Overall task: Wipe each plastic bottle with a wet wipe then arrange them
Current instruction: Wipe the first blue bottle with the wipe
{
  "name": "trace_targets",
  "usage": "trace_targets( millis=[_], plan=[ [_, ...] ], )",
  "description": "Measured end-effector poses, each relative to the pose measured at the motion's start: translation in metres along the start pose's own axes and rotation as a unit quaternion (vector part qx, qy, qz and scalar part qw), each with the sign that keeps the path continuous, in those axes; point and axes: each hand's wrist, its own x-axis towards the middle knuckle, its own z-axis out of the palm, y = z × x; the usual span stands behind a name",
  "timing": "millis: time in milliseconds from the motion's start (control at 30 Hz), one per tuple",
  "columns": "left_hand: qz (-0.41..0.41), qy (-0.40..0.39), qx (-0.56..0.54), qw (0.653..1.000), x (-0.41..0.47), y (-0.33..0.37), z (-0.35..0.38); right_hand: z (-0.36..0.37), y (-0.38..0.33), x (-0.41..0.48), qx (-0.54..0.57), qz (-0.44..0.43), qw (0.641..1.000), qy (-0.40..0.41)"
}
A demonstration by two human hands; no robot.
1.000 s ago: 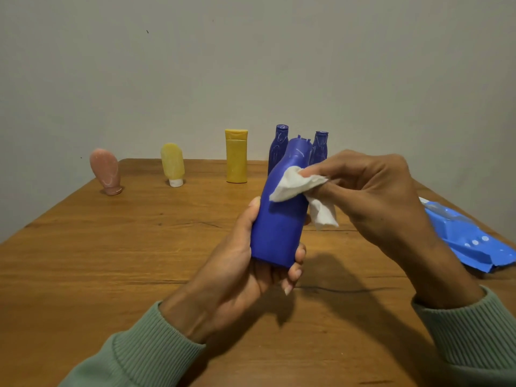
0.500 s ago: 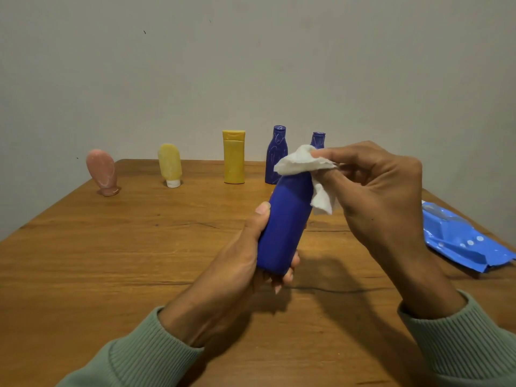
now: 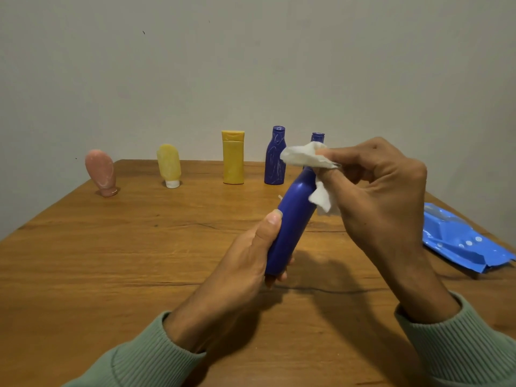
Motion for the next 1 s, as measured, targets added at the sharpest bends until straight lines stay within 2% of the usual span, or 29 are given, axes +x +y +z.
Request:
trace_targets(
  millis=[133, 267, 400, 533, 600, 667, 867, 933, 1000],
  plan=[
    [0.0, 0.016, -0.042, 0.999, 0.002, 0.0, 0.0, 0.002, -0.004, -0.003, 0.008, -0.003, 0.998, -0.063],
    [-0.053, -0.028, -0.163, 0.985, 0.001, 0.001, 0.001, 0.001, -0.003, -0.001, 0.035, 0.012, 0.999, -0.02],
    [-0.076, -0.086, -0.257, 0.96, 0.0, 0.002, -0.001, -0.001, -0.001, 0.003, 0.124, 0.085, 0.989, 0.008],
    [-0.075, -0.11, -0.319, 0.938, 0.003, 0.003, -0.005, -0.005, 0.001, 0.007, 0.204, 0.133, 0.964, -0.107],
    [-0.071, -0.117, -0.332, 0.933, 0.003, 0.003, -0.006, -0.009, 0.003, 0.009, 0.204, 0.137, 0.953, -0.178],
    [-0.067, -0.128, -0.342, 0.928, 0.002, 0.005, -0.006, -0.012, 0.004, 0.011, 0.194, 0.135, 0.95, -0.205],
    [-0.087, -0.2, -0.36, 0.907, 0.006, -0.004, -0.01, -0.009, 0.002, 0.011, 0.227, 0.141, 0.962, -0.062],
    [-0.088, -0.21, -0.365, 0.903, 0.007, -0.005, -0.01, -0.008, 0.002, 0.01, 0.23, 0.145, 0.961, -0.054],
    [-0.079, -0.203, -0.377, 0.9, 0.006, -0.005, -0.01, -0.008, 0.003, 0.01, 0.225, 0.153, 0.957, -0.096]
  ],
)
